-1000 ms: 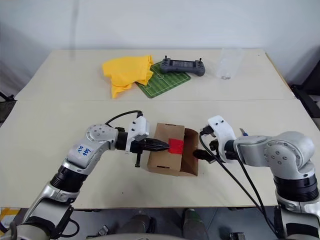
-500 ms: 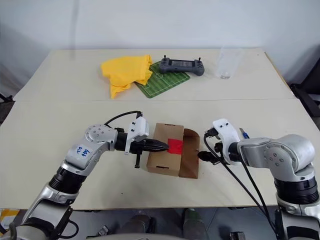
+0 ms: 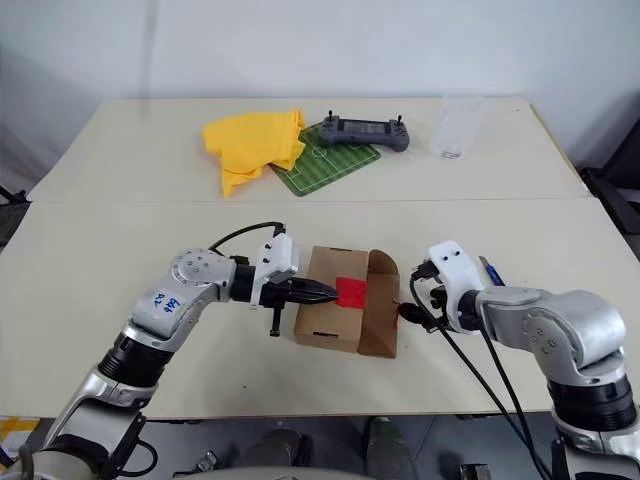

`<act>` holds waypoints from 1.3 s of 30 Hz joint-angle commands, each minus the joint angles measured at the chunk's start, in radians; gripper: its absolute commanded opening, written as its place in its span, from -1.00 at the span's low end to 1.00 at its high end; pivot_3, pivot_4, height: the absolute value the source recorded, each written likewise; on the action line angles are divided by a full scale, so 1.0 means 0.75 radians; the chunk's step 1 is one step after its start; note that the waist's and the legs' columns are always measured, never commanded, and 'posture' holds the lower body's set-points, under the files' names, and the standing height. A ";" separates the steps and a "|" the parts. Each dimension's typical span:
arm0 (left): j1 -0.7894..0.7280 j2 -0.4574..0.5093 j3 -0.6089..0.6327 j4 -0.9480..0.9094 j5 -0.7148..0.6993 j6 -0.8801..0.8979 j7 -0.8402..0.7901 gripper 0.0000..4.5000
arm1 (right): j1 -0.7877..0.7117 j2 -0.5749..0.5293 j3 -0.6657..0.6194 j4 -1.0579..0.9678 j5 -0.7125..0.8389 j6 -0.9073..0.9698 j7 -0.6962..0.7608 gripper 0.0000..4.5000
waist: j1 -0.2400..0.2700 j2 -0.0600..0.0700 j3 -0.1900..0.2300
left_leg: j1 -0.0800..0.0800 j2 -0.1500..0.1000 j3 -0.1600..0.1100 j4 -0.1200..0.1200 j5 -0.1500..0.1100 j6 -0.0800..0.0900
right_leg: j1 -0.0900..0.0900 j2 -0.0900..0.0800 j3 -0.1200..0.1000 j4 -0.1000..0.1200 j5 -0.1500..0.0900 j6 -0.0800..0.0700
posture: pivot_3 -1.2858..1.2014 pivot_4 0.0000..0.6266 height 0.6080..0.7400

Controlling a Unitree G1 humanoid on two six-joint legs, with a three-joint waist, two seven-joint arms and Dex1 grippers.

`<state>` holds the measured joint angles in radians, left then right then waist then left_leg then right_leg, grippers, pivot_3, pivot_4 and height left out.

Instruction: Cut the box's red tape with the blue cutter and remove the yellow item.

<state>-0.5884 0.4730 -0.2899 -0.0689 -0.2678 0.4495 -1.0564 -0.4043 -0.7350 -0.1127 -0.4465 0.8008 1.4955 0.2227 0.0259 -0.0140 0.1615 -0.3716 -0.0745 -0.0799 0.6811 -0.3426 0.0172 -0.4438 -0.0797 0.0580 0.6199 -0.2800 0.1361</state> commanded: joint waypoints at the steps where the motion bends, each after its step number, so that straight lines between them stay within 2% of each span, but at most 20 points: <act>1: 0.004 0.009 -0.024 -0.010 0.023 0.011 -0.004 -1.00 | -0.026 -0.037 -0.254 0.015 0.115 0.116 0.113 0.89 | 0.000 0.000 0.000 | 0.000 0.000 0.000 0.000 0.000 0.000 | 0.000 0.000 0.000 0.000 0.000 0.000 | 0.03 -0.52 1.00; 4: 0.004 0.016 -0.024 -0.014 0.021 0.008 -0.010 -1.00 | -0.010 -0.088 -0.357 0.112 0.263 0.159 0.176 0.89 | 0.001 0.000 0.000 | 0.000 0.000 0.000 -0.001 0.000 0.000 | 0.000 0.000 0.000 0.000 0.000 0.000 | 0.03 -0.52 1.00; 7: 0.009 0.023 -0.021 -0.035 0.016 0.014 -0.012 -1.00 | 0.010 -0.073 -0.387 0.214 0.431 0.159 0.144 0.89 | 0.000 0.000 0.000 | 0.000 0.001 0.000 -0.001 0.000 0.001 | 0.000 0.000 0.000 -0.001 0.000 0.000 | 0.03 -0.52 1.00; 14: 0.065 0.031 0.014 -0.134 -0.010 0.055 0.036 -1.00 | 0.018 0.125 -0.401 0.381 0.679 0.159 -0.164 0.89 | -0.003 0.001 0.000 | 0.000 0.001 0.001 -0.002 0.000 0.000 | -0.001 0.000 0.001 -0.001 0.000 0.000 | 0.03 -0.52 1.00; 20: 0.134 0.054 0.030 -0.206 -0.035 0.099 0.050 -1.00 | 0.014 0.239 -0.386 0.475 0.844 0.159 -0.389 0.89 | -0.008 0.001 0.000 | 0.000 0.001 0.001 -0.002 0.000 0.000 | 0.000 0.000 0.001 -0.001 0.000 0.000 | 0.03 -0.52 1.00; 29: 0.127 0.058 0.040 -0.207 -0.036 0.115 0.060 -1.00 | -0.013 0.288 -0.278 0.545 0.992 0.098 -0.590 0.89 | -0.038 0.000 0.000 | 0.002 0.002 0.001 -0.002 0.000 0.000 | 0.001 0.001 0.002 0.000 0.000 0.000 | 0.03 -0.52 1.00; 32: 0.131 0.057 0.044 -0.213 -0.038 0.118 0.066 -1.00 | -0.015 0.275 -0.231 0.557 1.040 0.069 -0.614 0.63 | -0.043 0.000 0.000 | 0.002 0.002 0.001 -0.002 0.000 0.000 | 0.001 0.001 0.002 0.001 0.000 0.000 | 0.03 -0.52 1.00; 38: 0.133 0.059 0.042 -0.209 -0.037 0.115 0.071 -1.00 | -0.021 0.235 -0.149 0.593 1.131 0.001 -0.623 -0.29 | -0.038 0.000 0.000 | 0.002 0.002 0.001 -0.002 0.000 0.000 | 0.000 0.001 0.001 0.000 0.000 0.000 | 0.03 -0.52 1.00; 39: 0.132 0.059 0.043 -0.207 -0.037 0.113 0.071 -1.00 | -0.024 0.228 -0.136 0.599 1.137 -0.008 -0.621 -0.29 | -0.037 0.000 0.000 | 0.001 0.002 0.001 -0.002 0.000 0.000 | 0.000 0.001 0.001 0.000 0.000 0.000 | 0.03 -0.52 1.00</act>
<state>-0.4963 0.5124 -0.2549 -0.2193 -0.2933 0.5325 -1.0057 -0.4229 -0.5452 -0.2344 0.0023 1.6180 1.5022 -0.2408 -0.0021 -0.0138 0.1617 -0.3707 -0.0731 -0.0795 0.6796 -0.3428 0.0173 -0.4436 -0.0792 0.0591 0.6200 -0.2800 0.1360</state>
